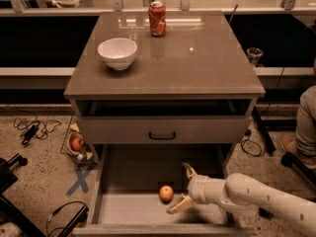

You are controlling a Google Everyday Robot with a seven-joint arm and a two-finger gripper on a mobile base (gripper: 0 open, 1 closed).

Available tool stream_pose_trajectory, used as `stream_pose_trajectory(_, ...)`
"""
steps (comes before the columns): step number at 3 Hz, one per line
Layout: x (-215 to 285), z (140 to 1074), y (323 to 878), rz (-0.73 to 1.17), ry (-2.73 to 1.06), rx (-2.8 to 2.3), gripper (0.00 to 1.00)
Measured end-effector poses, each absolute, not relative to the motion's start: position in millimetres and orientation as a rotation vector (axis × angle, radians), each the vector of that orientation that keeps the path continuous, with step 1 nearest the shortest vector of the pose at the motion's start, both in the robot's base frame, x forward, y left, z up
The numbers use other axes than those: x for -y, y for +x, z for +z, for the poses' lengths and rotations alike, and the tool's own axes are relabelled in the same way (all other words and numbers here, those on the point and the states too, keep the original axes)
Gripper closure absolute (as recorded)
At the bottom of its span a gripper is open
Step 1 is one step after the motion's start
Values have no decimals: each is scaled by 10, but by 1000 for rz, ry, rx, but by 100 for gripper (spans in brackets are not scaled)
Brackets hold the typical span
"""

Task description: Pick orange from middle drawer and place on counter

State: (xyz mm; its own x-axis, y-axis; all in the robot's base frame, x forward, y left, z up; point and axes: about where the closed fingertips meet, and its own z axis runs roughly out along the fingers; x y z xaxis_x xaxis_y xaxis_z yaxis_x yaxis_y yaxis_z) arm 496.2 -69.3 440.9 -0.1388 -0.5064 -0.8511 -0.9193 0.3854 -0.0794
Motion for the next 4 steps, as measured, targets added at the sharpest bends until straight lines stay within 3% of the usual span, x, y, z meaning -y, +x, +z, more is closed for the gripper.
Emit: stream_pose_trajectory(4,344,4036,5117,622,-1449,-1866,0)
